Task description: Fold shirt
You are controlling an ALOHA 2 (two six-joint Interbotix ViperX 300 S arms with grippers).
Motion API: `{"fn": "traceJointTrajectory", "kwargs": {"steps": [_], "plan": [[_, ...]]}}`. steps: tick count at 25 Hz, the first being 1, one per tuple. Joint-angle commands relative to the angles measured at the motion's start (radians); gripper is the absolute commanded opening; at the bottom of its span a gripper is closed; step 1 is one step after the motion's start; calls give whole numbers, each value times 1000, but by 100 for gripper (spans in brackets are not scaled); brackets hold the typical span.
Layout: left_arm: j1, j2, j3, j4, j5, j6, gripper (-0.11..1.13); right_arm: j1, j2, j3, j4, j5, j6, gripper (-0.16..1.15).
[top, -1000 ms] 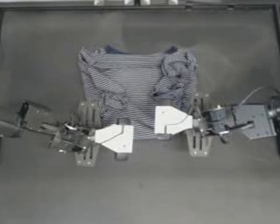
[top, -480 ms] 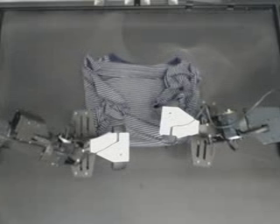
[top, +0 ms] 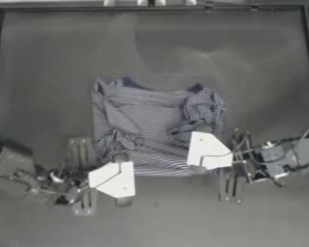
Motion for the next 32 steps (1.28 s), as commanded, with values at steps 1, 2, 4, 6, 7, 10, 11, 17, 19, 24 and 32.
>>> {"fn": "traceJointTrajectory", "kwargs": {"steps": [1, 2, 4, 6, 7, 10, 11, 17, 19, 24, 32], "plan": [[-44, -60, -35, -17, 43, -69, 5, 35, -43, -8, -8, 6, 41, 6], [-58, -60, -40, -26, 52, -83, 5, 48, -48, -8, -8, 6, 57, 6], [-86, -63, -57, -38, 69, -103, 5, 72, -57, -15, -8, 14, 91, 6], [-101, -64, -78, -63, 87, -115, 5, 89, -67, -21, -2, 28, 118, 6], [-103, -67, -87, -77, 95, -120, 5, 97, -72, -28, -2, 35, 132, 6], [-106, -77, -115, -110, 106, -124, 5, 112, -92, -43, -5, 54, 166, 6], [-104, -80, -120, -112, 106, -127, 5, 114, -101, -46, -6, 55, 173, 6], [-57, -123, -132, -118, 106, -135, 5, 91, -144, -55, -12, 78, 190, 6], [-34, -141, -126, -118, 106, -135, 5, 72, -153, -52, -12, 81, 195, 6], [35, -167, -110, -121, 106, -124, 5, 12, -166, -38, -12, 80, 181, 6], [189, -187, -86, -176, 86, 5, 5, -103, -195, 6, -12, 74, 161, 6]]}}
